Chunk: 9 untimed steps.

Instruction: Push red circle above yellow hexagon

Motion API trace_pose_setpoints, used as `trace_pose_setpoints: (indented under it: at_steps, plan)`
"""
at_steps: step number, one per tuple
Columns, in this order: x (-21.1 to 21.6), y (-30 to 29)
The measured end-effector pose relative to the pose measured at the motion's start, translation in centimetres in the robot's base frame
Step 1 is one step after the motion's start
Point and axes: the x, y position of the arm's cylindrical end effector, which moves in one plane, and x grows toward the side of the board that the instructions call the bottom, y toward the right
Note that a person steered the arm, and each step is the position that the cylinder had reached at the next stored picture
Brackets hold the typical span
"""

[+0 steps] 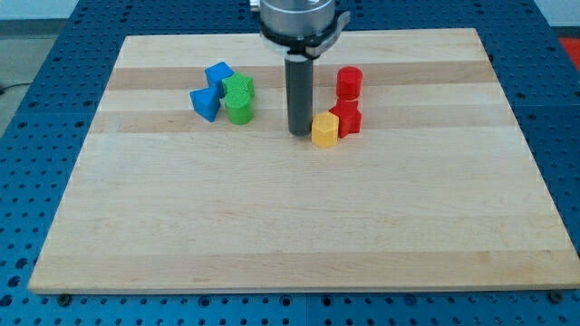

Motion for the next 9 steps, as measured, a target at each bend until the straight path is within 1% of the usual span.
trace_pose_setpoints:
  at_steps: [1,3,4,5,6,7,8,9]
  plan:
    - [-4.1,-0.6]
    - [-13.4,6.0]
    - [-14.8,9.5]
    - [-8.3,9.4]
    - [-4.4,7.3]
    - [-4.2,7.0]
    - [-6.6,10.3]
    - [-6.9,7.5]
